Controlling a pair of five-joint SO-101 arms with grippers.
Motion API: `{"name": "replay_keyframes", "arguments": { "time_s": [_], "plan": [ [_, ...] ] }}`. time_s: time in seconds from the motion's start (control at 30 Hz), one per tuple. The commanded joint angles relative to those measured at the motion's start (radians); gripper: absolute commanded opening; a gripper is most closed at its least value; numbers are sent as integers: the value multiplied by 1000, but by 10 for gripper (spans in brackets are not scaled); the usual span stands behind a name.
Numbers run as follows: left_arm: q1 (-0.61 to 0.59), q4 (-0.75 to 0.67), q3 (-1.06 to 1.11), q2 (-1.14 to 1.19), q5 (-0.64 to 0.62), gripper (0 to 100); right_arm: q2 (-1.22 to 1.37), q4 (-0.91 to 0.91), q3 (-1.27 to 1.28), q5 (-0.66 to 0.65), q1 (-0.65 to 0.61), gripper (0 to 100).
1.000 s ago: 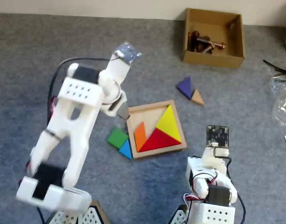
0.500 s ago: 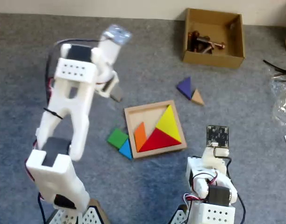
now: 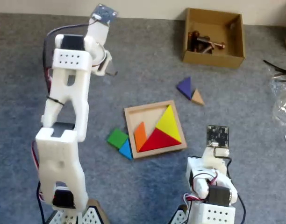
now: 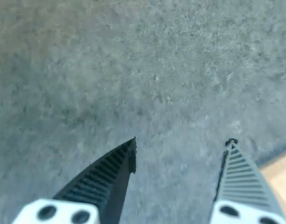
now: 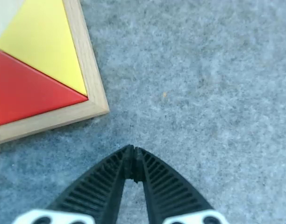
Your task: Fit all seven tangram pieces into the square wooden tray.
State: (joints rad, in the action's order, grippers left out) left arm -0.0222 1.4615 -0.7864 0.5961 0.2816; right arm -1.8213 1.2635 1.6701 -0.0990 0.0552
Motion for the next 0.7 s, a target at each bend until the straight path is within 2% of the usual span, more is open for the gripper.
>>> {"name": "replay_keyframes", "arguments": {
  "time_s": [0.0, 0.1, 0.17, 0.37, 0.67],
  "plan": [
    [-2, -20, -179, 88, -6, 277, -15, -16, 114, 11, -16, 5],
    [16, -8, -277, 147, 9, 277, -15, -16, 114, 11, -16, 5],
    [36, 49, -332, 171, 61, 277, -15, -16, 114, 11, -16, 5],
    [130, 310, -456, 166, 87, 277, -15, -16, 114, 11, -16, 5],
    [209, 321, -421, 53, 87, 277, -15, -16, 114, 11, -16, 5]
  ]
}}
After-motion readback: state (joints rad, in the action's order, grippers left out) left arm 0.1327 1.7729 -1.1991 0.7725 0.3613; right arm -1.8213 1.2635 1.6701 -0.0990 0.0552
